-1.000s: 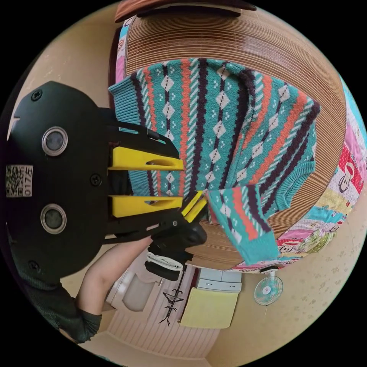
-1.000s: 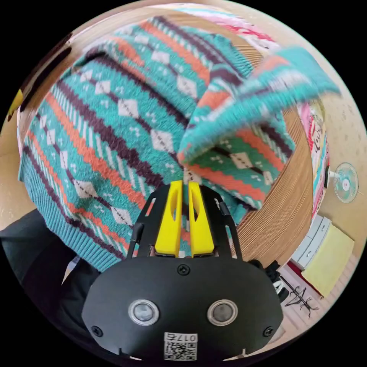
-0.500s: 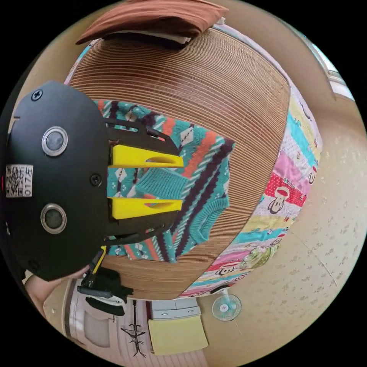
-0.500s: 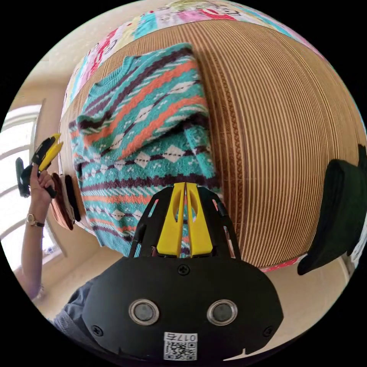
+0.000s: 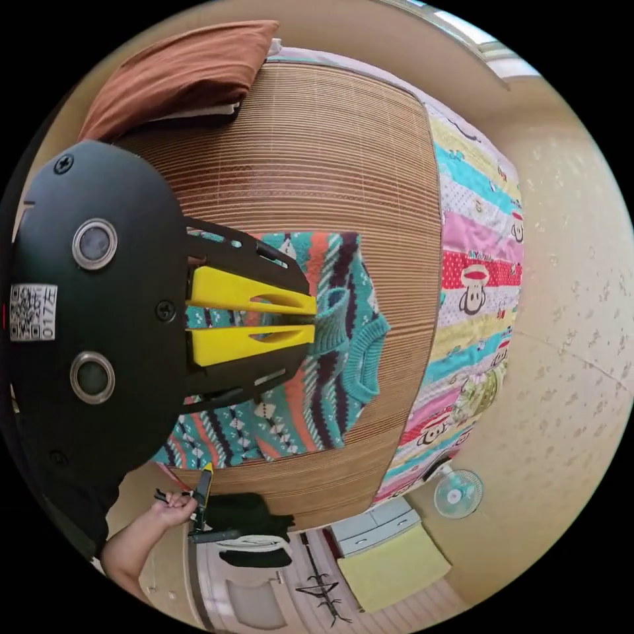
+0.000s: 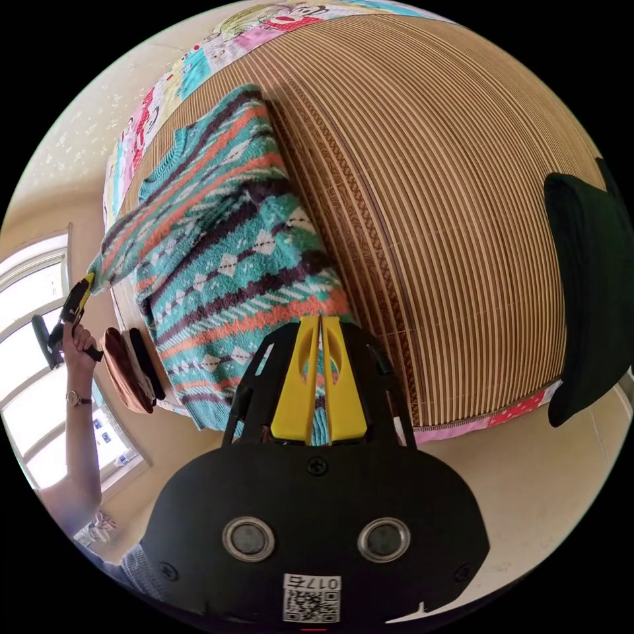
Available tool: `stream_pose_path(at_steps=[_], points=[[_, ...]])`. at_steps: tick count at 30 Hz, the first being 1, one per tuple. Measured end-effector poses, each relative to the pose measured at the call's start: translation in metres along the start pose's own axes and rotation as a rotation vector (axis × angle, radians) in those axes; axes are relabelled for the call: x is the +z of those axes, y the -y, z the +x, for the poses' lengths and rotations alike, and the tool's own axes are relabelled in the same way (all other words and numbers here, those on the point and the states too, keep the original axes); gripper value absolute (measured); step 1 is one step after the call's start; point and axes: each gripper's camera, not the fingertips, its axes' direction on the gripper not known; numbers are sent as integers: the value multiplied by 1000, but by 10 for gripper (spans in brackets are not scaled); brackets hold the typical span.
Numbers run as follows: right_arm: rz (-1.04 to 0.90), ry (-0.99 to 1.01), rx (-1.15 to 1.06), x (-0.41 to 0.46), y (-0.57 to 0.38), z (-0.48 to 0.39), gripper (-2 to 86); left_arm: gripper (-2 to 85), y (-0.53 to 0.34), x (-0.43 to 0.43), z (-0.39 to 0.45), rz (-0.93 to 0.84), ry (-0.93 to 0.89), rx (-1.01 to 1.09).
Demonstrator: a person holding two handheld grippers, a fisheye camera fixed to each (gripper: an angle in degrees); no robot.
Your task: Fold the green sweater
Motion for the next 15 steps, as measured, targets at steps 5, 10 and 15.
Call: stream_pose_path(at_steps=[5, 10, 15], points=[[-1, -84, -2, 2, -5, 0, 6, 23, -14, 53, -73, -213, 33, -246], [2, -114, -42, -6, -28, 19, 18, 75, -86, 5, -101, -170, 29, -186], [-28, -102, -104, -8, -65, 62, 61, 115, -180, -18, -139, -354, -19, -212]])
